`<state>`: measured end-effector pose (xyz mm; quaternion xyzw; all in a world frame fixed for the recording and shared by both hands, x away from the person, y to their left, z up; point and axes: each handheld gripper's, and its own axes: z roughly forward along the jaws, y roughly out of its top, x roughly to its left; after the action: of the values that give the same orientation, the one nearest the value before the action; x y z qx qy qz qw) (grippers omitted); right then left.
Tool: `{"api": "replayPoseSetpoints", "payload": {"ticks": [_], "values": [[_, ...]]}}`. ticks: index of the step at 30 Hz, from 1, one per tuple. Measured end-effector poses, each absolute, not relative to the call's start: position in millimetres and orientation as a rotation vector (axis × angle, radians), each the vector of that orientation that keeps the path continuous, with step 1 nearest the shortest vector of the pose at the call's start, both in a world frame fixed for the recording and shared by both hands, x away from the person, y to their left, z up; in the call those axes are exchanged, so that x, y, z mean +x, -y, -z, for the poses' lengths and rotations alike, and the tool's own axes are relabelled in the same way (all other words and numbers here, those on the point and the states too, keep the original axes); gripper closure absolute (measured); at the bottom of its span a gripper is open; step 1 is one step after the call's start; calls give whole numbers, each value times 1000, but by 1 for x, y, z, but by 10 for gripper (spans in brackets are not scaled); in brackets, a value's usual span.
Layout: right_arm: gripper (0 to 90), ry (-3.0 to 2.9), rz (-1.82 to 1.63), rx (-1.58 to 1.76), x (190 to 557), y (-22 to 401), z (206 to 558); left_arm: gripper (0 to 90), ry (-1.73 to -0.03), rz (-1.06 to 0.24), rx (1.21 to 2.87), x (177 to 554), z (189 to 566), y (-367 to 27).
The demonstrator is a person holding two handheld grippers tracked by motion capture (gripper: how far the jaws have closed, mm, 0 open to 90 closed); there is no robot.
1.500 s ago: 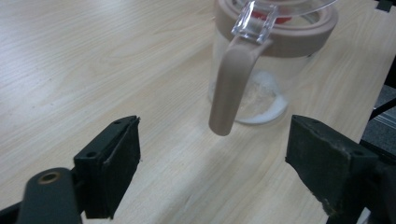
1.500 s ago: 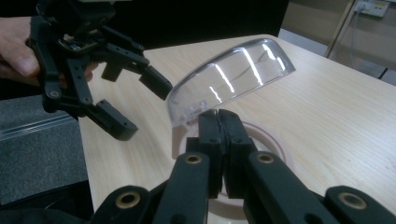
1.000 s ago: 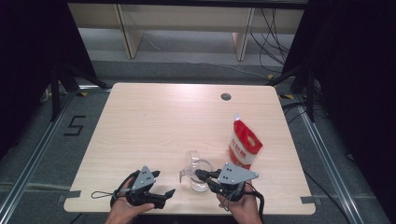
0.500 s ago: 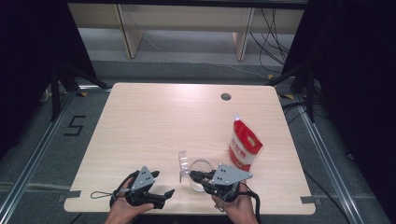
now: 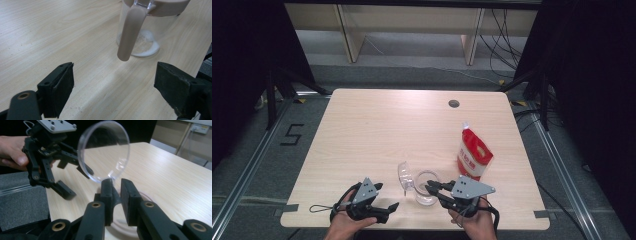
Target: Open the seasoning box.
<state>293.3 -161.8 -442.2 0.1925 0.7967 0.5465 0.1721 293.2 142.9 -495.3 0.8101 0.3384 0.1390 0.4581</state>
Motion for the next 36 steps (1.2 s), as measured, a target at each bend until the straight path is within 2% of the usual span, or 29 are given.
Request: {"api": "replayPoseSetpoints", "payload": {"ticks": [7,16,23,30,36], "values": [[755,-2247,-1519,634,289,190,449,158,-803,-353,2039,295,495,-144],[724,-2218,-1505,701,284,212,453,159,-825,-334,1995,293,495,-142],[645,-2205,-1460,750,281,232,460,158,-833,-327,1979,296,494,-141],[536,-2213,-1418,836,278,248,467,158,-833,-345,2010,296,492,-143],[435,-2199,-1365,948,278,265,474,158,-848,-322,1968,295,493,-142]]}}
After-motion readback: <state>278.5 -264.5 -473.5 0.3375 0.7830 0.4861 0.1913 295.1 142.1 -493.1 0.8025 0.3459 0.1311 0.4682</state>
